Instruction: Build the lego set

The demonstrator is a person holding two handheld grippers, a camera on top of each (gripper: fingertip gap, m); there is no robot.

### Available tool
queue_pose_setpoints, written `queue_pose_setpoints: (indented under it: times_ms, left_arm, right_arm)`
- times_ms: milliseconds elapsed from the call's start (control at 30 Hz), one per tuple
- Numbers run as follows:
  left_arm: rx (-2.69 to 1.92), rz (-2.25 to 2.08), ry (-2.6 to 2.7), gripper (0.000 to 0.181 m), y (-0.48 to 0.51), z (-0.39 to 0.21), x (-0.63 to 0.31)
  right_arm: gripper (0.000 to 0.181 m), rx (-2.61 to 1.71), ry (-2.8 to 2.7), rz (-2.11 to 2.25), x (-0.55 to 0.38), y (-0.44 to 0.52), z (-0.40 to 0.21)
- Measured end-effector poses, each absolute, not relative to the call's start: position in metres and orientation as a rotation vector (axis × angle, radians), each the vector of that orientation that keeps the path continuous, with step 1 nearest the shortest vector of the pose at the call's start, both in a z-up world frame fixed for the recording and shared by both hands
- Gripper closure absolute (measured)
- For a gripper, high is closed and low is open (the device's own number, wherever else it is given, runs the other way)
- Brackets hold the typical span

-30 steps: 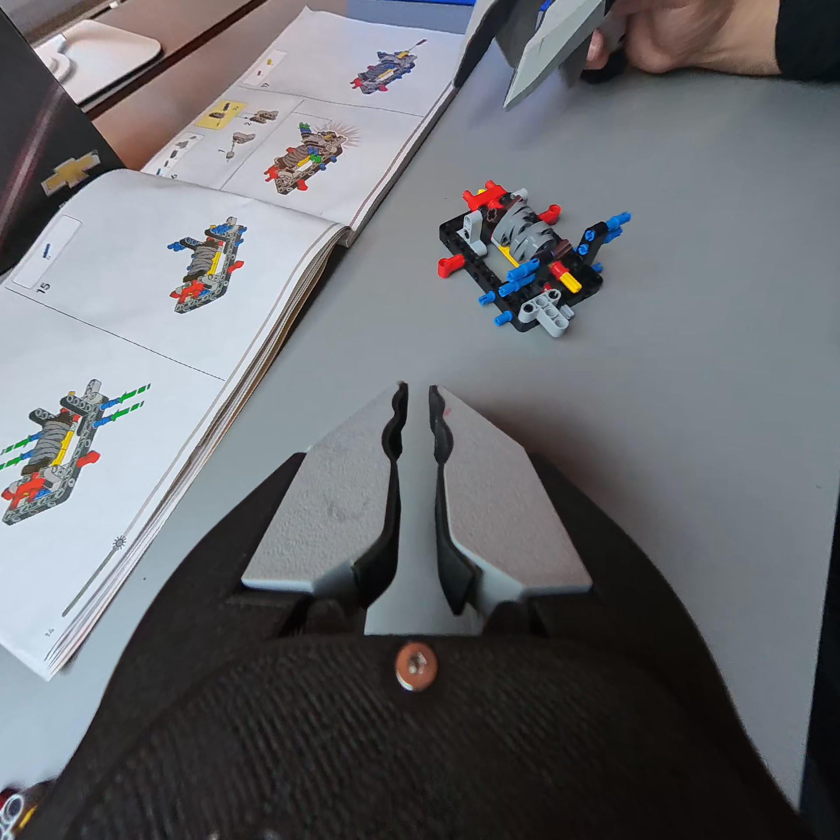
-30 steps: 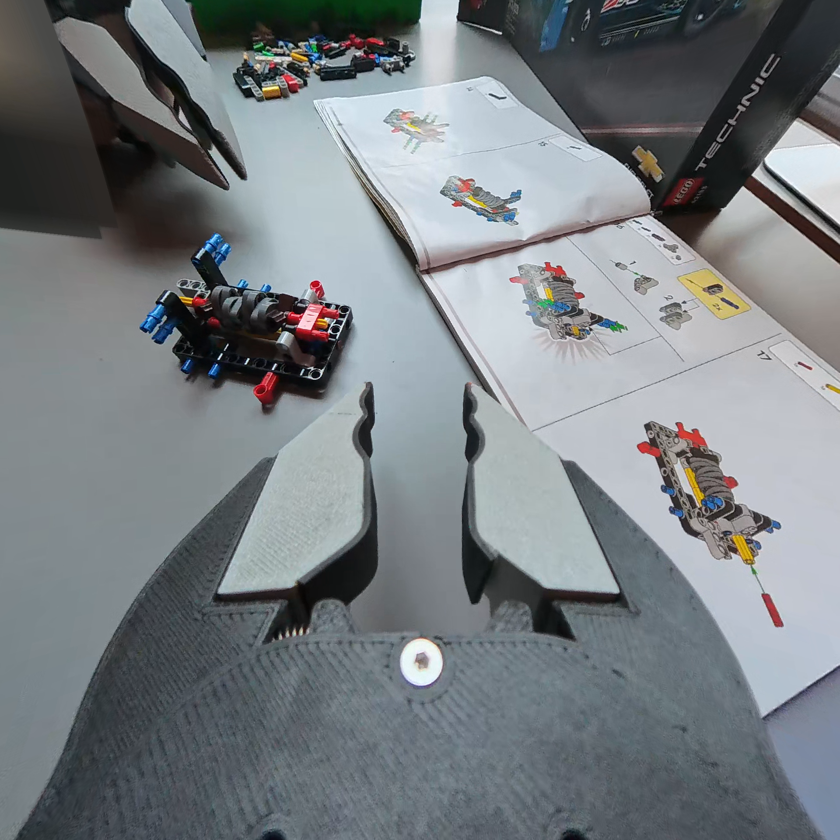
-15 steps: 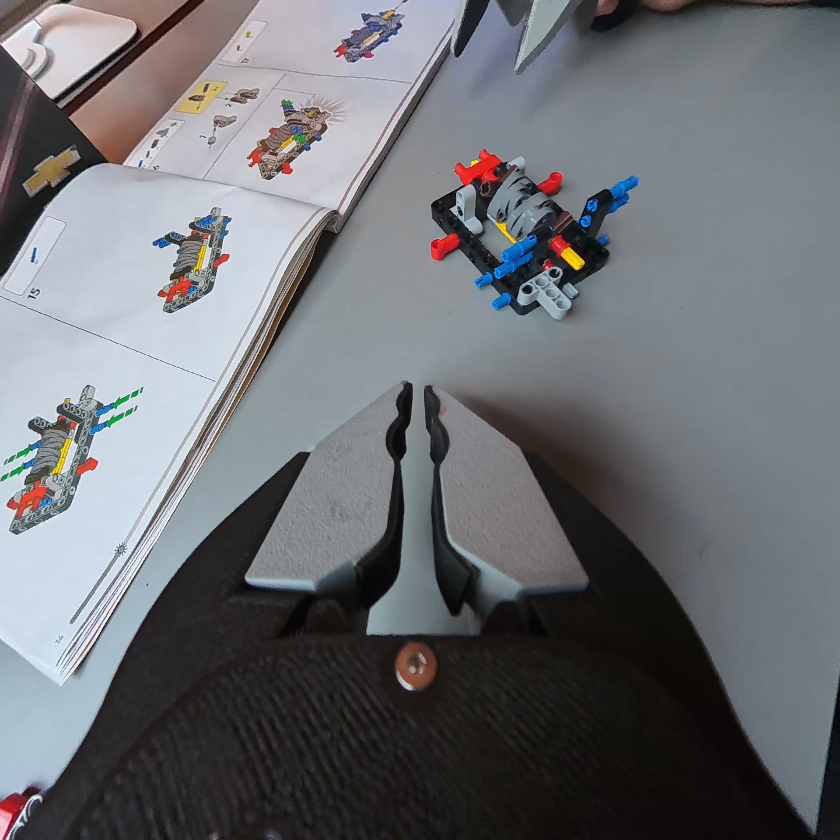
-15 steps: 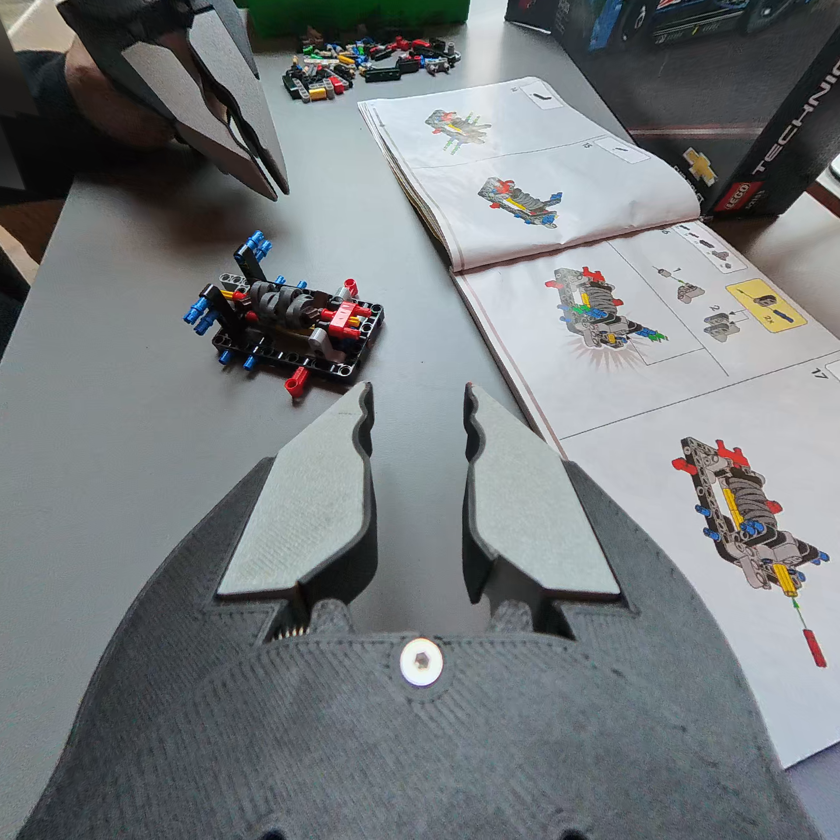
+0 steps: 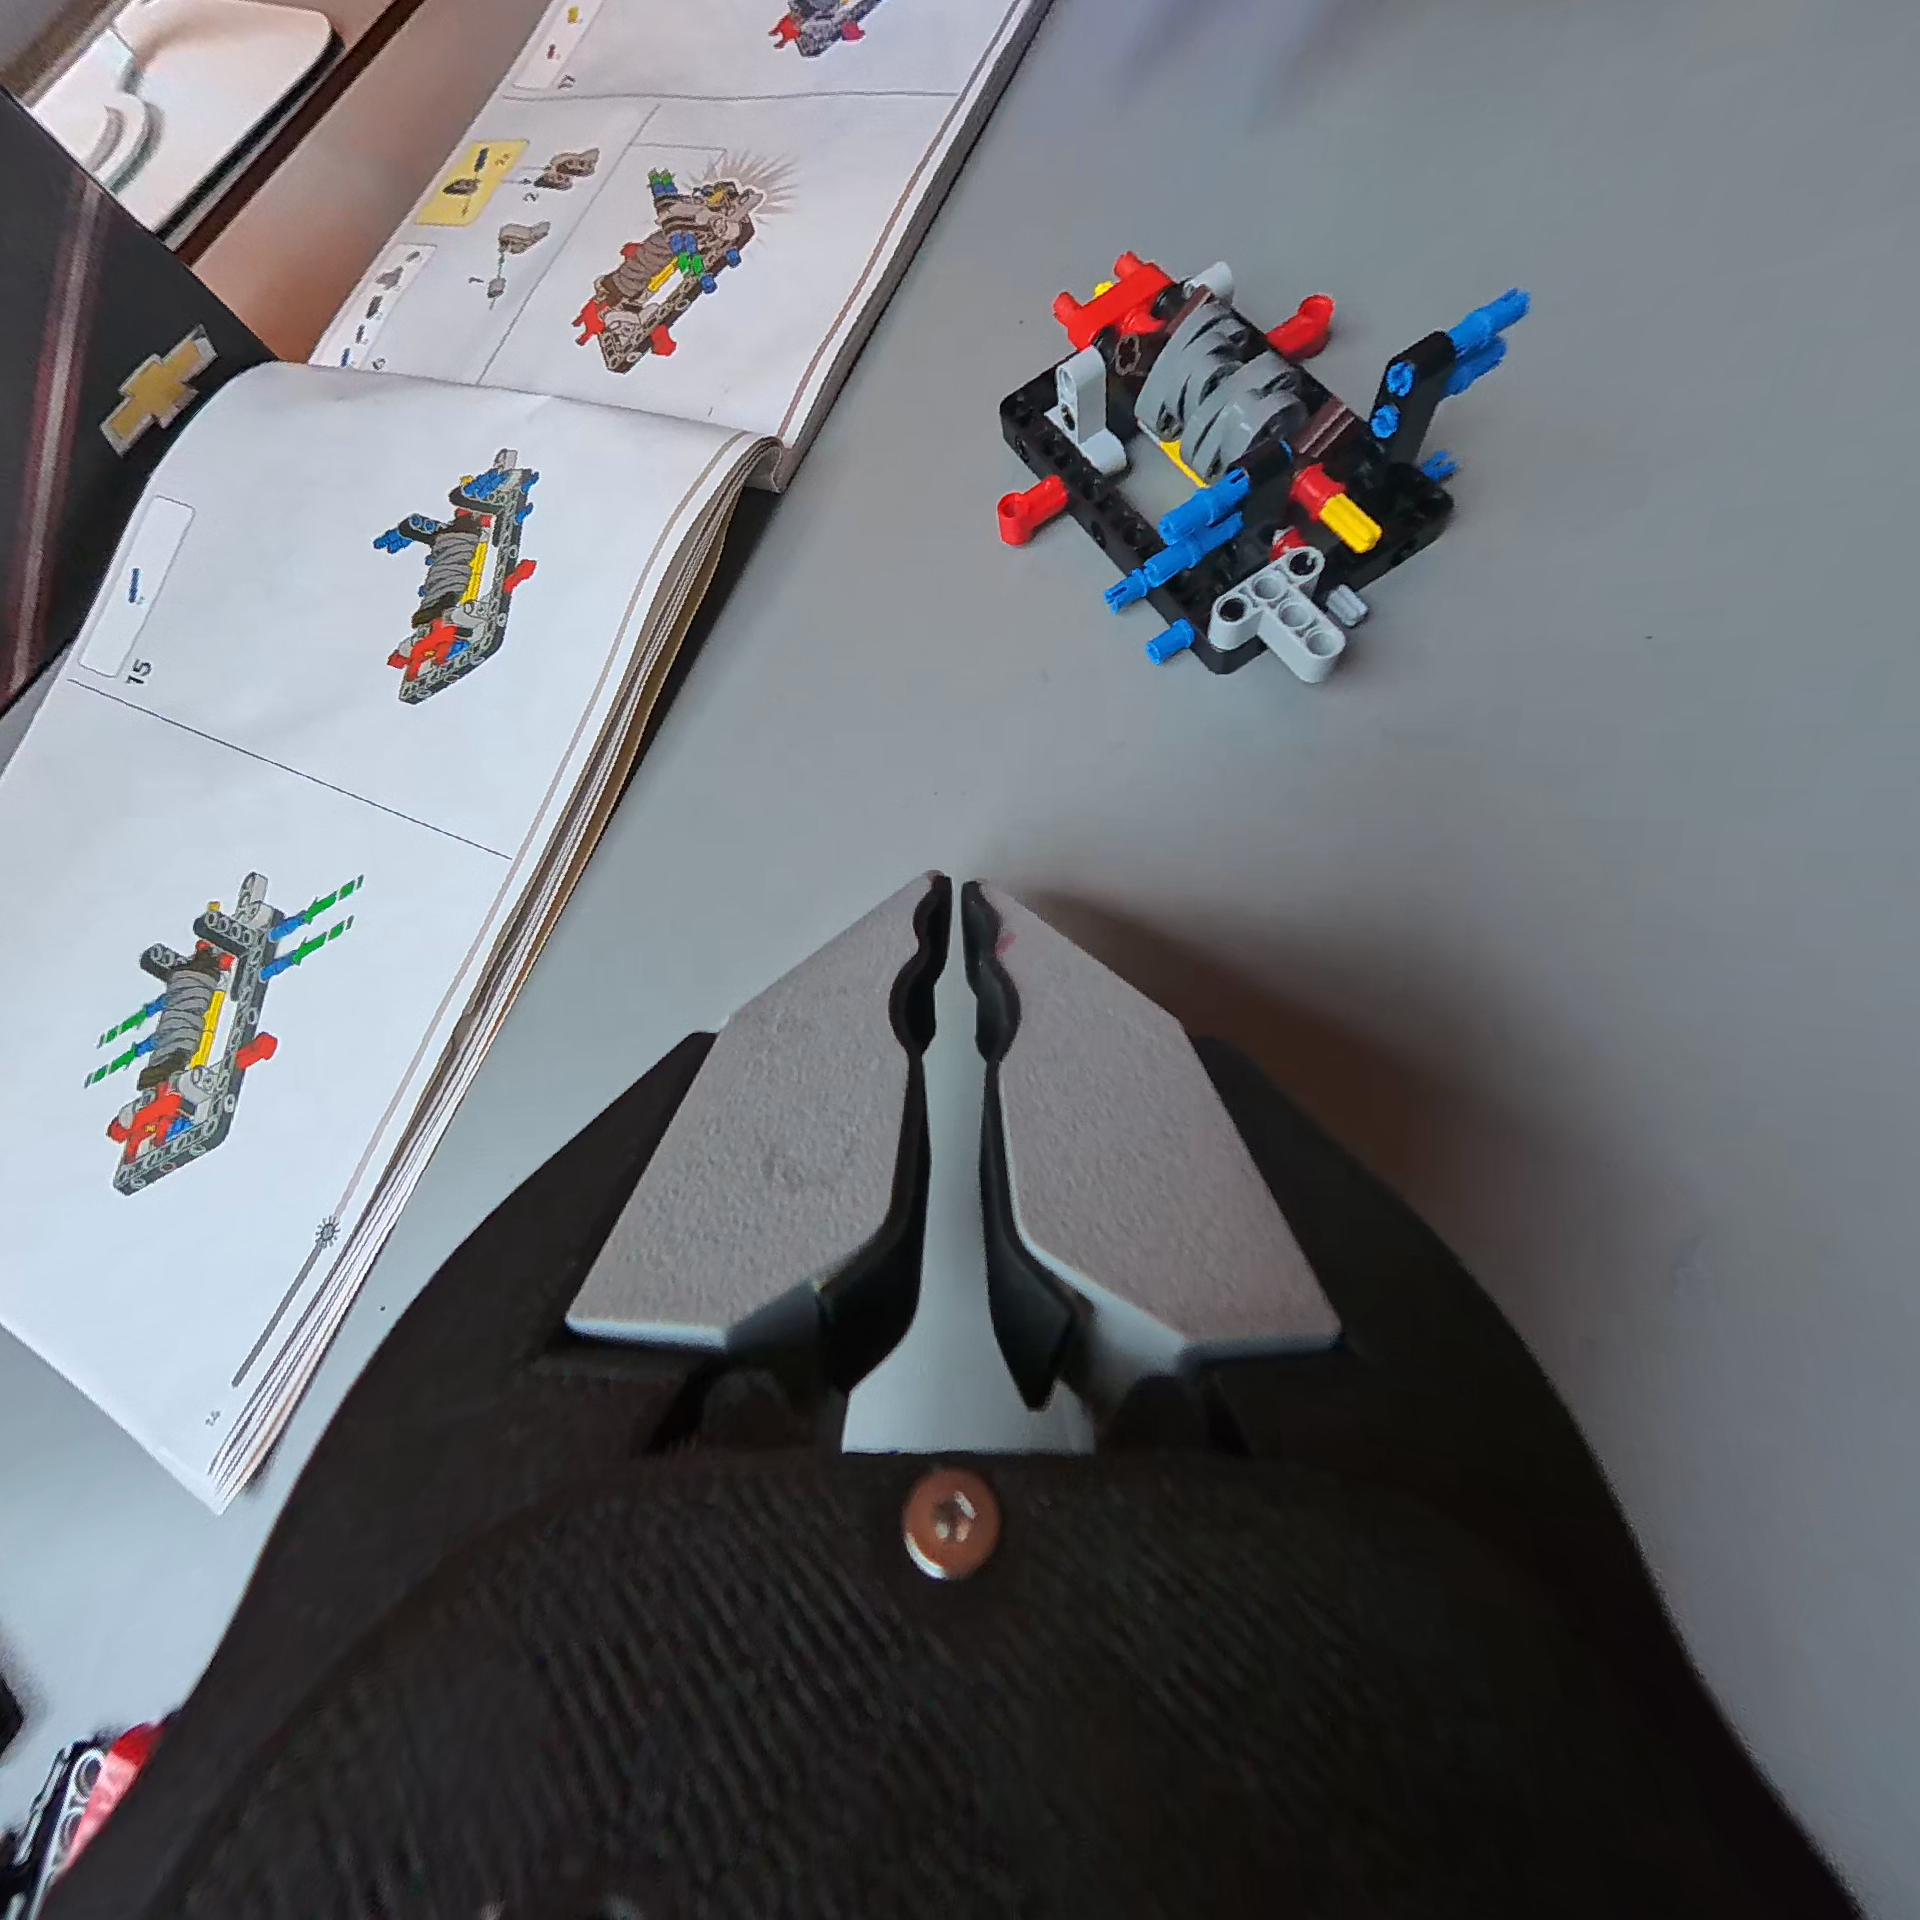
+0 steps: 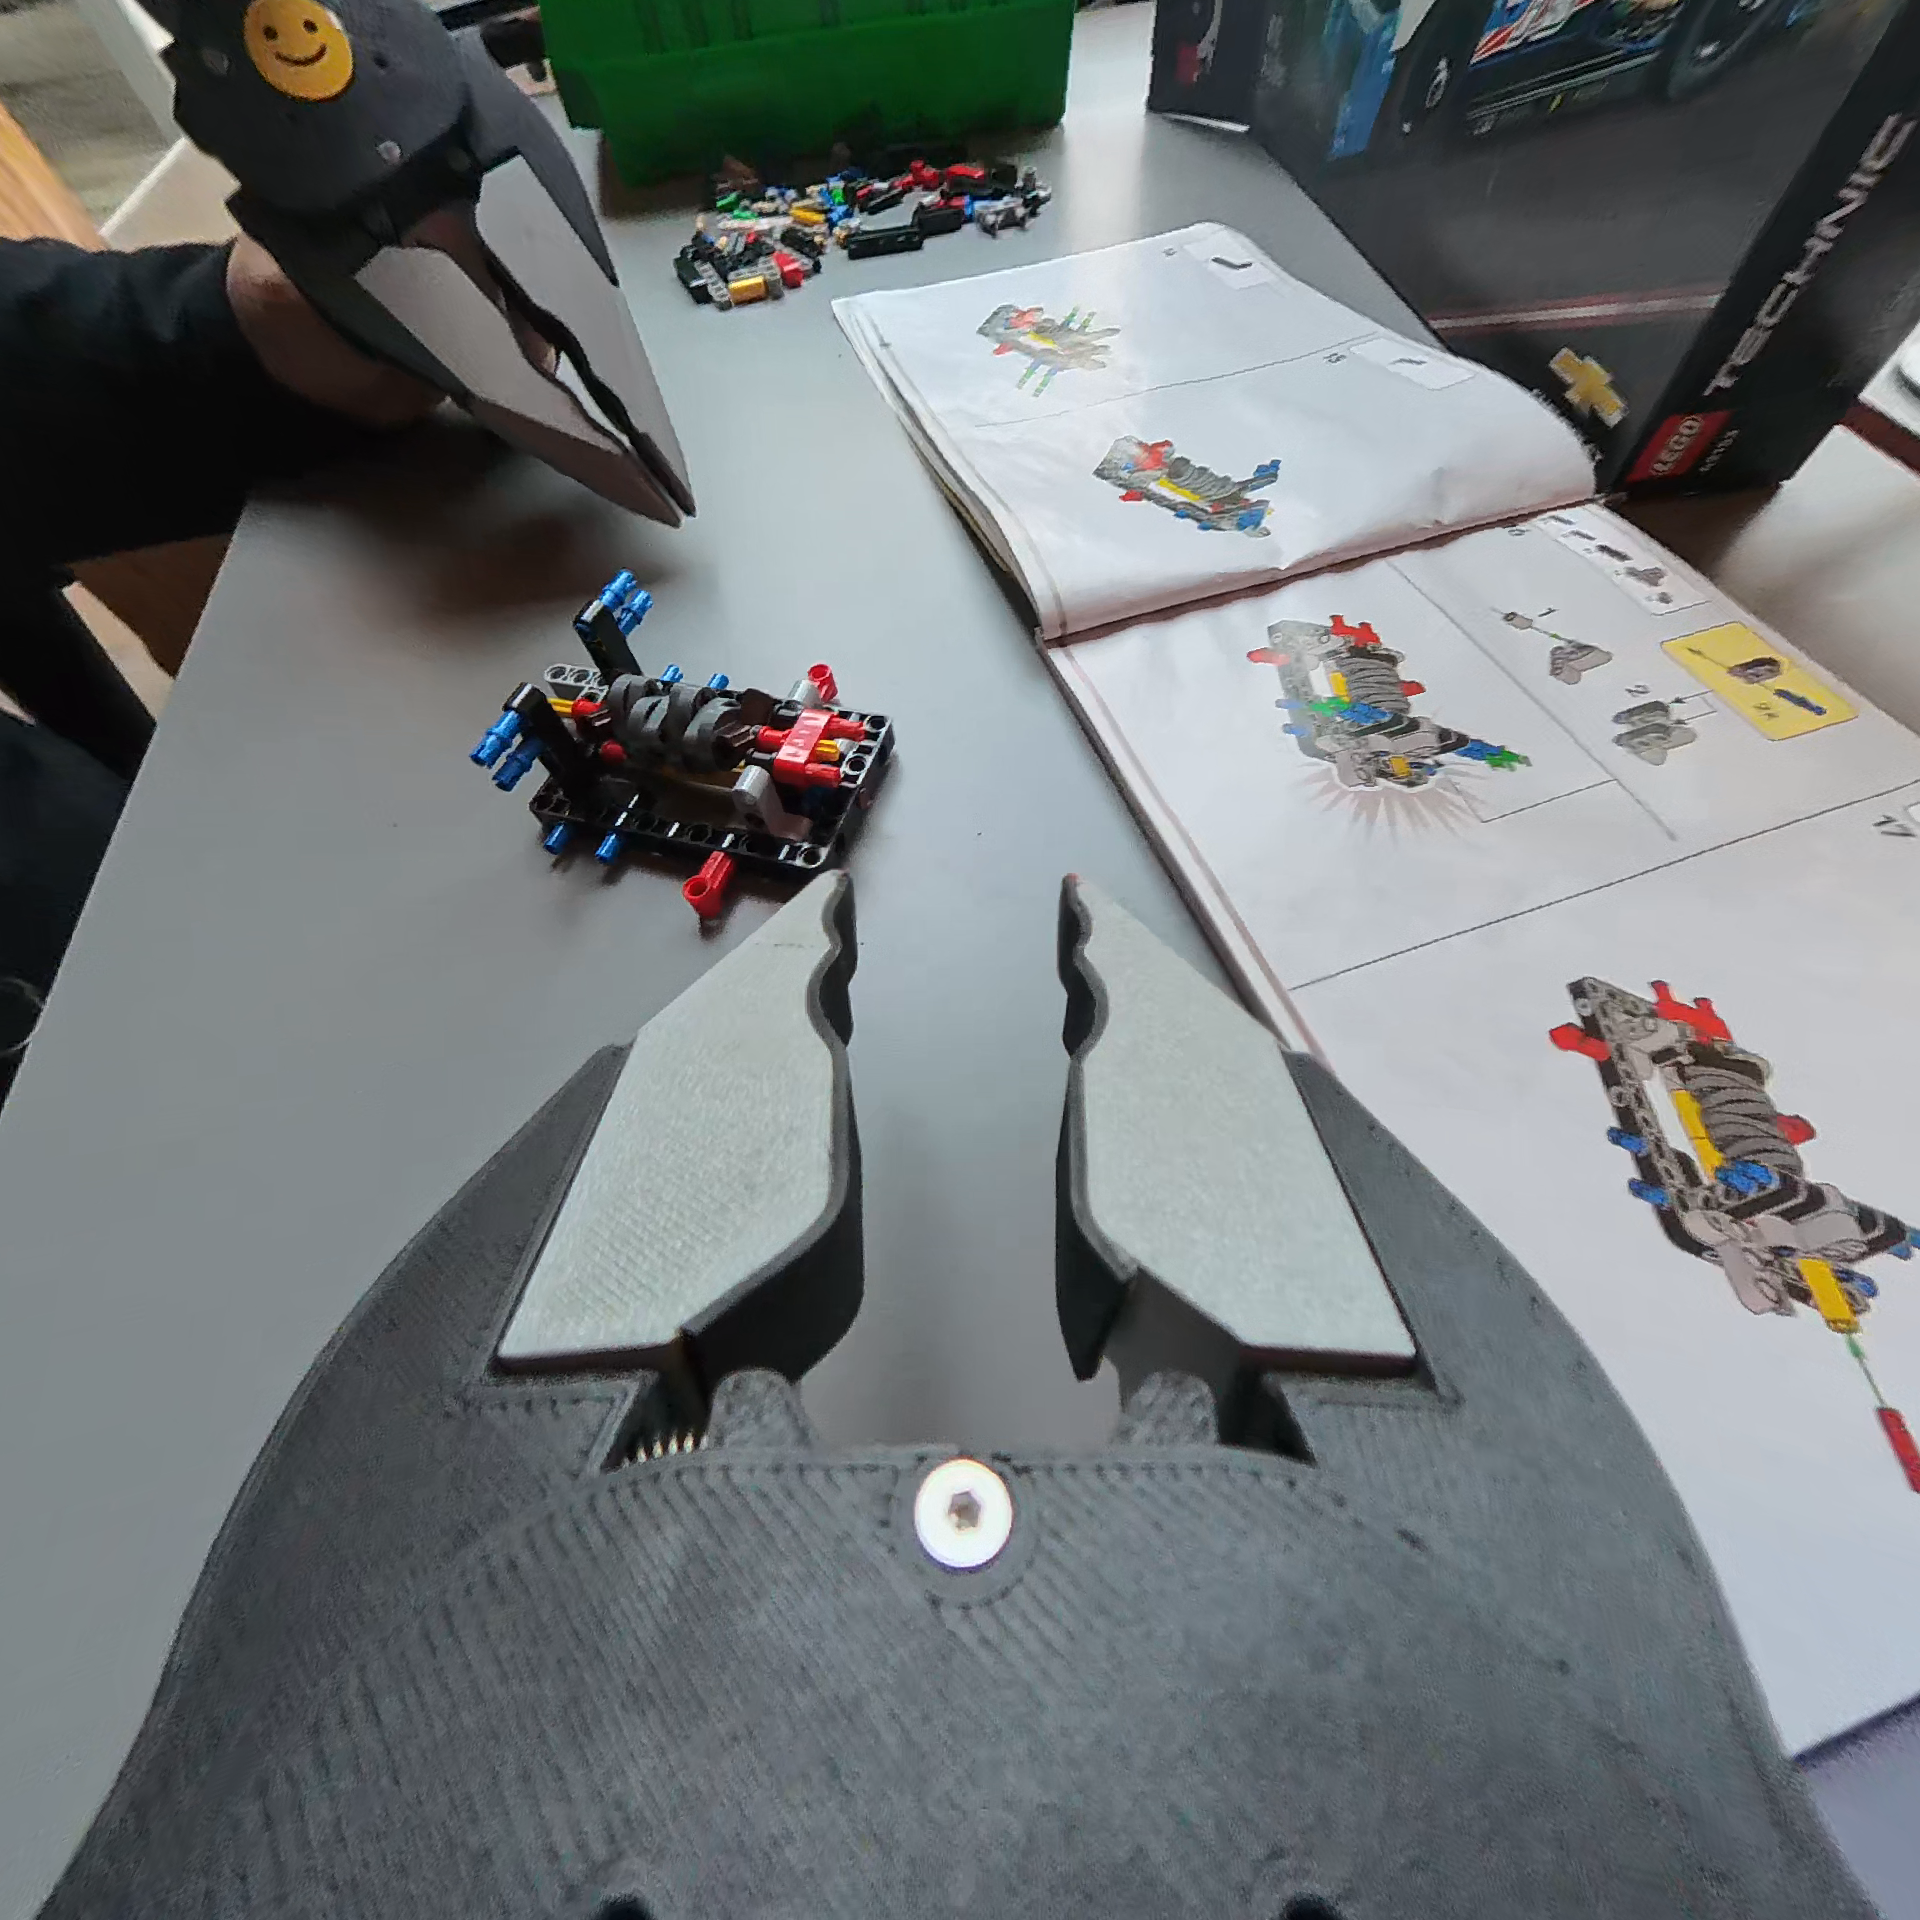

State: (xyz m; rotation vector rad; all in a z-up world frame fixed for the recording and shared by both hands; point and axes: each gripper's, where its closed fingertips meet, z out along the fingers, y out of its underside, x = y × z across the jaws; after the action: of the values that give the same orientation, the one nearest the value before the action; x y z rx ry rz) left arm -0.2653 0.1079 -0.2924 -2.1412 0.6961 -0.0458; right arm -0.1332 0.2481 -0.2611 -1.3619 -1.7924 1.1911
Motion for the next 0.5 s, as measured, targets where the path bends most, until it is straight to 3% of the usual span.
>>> queue_pose_setpoints:
  times_ms: [500]
  left_arm:
    - [-2.159,-0.004,0.727,0.181,0.108,-0.298,-0.265]
  right_arm:
    - [0.142,-1.294,-2.134,1.095,-0.147,0.187,-0.292]
